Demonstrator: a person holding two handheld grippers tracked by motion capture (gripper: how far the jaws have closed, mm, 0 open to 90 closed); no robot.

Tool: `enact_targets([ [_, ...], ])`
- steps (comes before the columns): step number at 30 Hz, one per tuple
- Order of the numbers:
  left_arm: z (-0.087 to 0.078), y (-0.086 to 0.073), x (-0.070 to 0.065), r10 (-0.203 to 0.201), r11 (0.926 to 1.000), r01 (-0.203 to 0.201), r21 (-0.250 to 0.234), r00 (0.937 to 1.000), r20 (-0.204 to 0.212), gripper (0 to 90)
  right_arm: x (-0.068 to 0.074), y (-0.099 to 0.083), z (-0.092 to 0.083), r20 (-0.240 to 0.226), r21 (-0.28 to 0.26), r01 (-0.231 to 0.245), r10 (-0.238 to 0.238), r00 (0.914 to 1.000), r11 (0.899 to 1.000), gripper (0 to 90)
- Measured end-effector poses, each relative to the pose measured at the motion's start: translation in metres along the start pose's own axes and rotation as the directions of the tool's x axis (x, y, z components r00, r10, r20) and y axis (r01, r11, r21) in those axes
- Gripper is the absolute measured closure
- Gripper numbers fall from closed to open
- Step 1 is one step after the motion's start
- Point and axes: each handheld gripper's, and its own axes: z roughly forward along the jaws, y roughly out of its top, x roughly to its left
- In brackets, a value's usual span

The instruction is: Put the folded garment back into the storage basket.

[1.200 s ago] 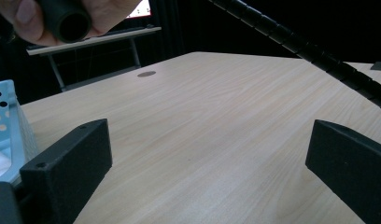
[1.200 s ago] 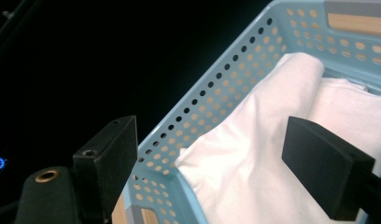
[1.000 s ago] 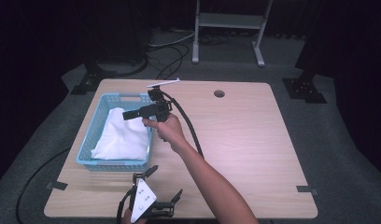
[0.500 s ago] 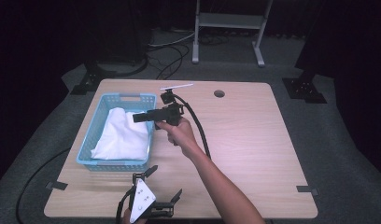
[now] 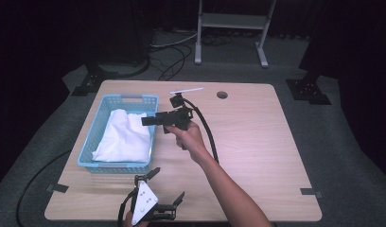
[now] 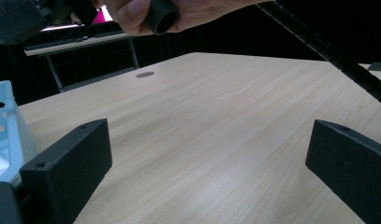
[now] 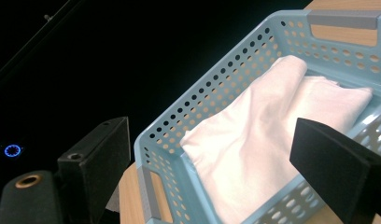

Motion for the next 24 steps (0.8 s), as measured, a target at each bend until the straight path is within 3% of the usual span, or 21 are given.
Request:
enact_targets([
  [16,0.000,0.000,0.000,-0.001,1.0000,0.001,0.004,1.0000,-0.003,0.0,-0.009,-0.016,-0.034,0.065,-0.030,0.022,-0.020,0.9977,0.999,11.2],
  [24,0.000,0.000,-0.001,0.000,1.0000,0.000,0.005,1.0000,-0.003,0.0,-0.015,-0.023,-0.047,0.096,-0.031,0.013,-0.010,0.9953,0.999,5.6],
])
